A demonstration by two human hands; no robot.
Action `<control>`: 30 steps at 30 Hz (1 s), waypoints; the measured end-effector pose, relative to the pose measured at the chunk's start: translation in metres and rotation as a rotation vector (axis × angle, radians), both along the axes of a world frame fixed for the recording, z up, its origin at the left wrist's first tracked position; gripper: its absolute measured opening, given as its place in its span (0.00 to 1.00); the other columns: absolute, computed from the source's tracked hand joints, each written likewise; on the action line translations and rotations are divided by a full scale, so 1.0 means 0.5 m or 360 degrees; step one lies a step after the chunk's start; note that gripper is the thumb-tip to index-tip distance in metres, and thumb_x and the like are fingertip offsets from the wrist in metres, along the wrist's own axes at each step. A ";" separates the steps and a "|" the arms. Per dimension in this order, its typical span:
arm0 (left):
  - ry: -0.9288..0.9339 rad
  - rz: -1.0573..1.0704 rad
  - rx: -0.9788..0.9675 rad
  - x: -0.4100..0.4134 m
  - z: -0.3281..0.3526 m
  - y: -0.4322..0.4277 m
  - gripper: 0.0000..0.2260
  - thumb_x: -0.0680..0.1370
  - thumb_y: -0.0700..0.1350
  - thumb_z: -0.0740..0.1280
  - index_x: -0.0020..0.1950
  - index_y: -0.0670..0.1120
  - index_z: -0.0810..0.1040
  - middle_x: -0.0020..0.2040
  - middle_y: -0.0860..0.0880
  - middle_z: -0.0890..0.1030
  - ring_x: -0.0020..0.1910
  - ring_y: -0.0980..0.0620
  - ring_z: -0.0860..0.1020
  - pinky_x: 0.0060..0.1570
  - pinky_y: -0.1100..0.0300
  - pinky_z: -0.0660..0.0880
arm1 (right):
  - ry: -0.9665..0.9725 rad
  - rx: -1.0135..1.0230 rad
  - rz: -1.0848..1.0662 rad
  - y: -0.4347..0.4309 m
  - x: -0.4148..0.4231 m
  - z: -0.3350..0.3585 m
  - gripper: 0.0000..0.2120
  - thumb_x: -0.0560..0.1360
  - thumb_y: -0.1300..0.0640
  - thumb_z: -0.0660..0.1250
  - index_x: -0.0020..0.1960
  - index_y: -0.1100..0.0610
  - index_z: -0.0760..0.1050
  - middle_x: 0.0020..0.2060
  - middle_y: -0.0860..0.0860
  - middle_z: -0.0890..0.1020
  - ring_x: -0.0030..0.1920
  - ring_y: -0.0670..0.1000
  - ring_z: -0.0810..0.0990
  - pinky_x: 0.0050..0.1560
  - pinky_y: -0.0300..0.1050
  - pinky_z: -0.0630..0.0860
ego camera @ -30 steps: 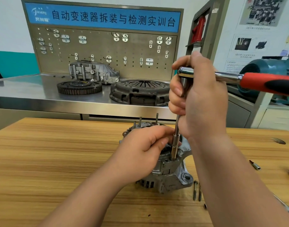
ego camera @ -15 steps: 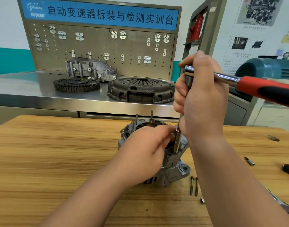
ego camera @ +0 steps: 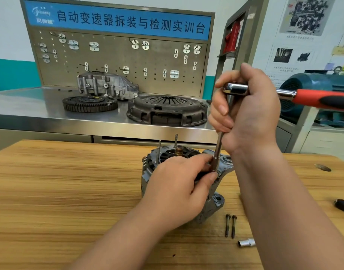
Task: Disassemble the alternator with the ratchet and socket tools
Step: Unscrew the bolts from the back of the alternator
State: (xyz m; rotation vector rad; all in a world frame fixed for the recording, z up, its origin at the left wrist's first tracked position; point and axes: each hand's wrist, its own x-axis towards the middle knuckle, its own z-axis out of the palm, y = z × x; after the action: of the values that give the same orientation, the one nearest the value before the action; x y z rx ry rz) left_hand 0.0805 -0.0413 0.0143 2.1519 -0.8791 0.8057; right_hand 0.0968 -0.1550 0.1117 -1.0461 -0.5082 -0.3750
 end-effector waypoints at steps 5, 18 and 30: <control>-0.0217 0.0168 0.0022 0.001 -0.005 -0.013 0.15 0.74 0.53 0.61 0.53 0.49 0.81 0.35 0.56 0.83 0.33 0.57 0.79 0.37 0.69 0.68 | 0.0067 -0.0013 0.0137 -0.012 0.004 0.006 0.19 0.80 0.58 0.51 0.34 0.59 0.72 0.19 0.51 0.63 0.17 0.47 0.54 0.20 0.33 0.53; -0.0766 0.0493 0.0245 0.011 -0.062 -0.030 0.11 0.76 0.42 0.63 0.54 0.42 0.83 0.51 0.49 0.85 0.50 0.52 0.82 0.60 0.51 0.73 | 0.0382 -0.0077 0.0010 -0.016 -0.004 0.015 0.27 0.83 0.44 0.48 0.32 0.57 0.70 0.20 0.49 0.58 0.23 0.47 0.50 0.27 0.37 0.50; -0.0942 0.0480 0.0190 0.030 -0.072 -0.035 0.13 0.77 0.49 0.64 0.46 0.43 0.85 0.48 0.48 0.85 0.48 0.51 0.83 0.54 0.53 0.75 | 0.0344 -0.0275 0.0273 -0.038 0.009 0.021 0.19 0.76 0.55 0.50 0.28 0.55 0.65 0.20 0.47 0.56 0.21 0.46 0.50 0.24 0.31 0.52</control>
State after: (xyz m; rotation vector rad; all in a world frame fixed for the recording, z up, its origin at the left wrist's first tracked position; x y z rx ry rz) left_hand 0.0957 -0.0587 -0.0217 2.2096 -0.9070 1.6343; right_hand 0.1013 -0.1741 0.1223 -1.1847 -0.4375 -0.0649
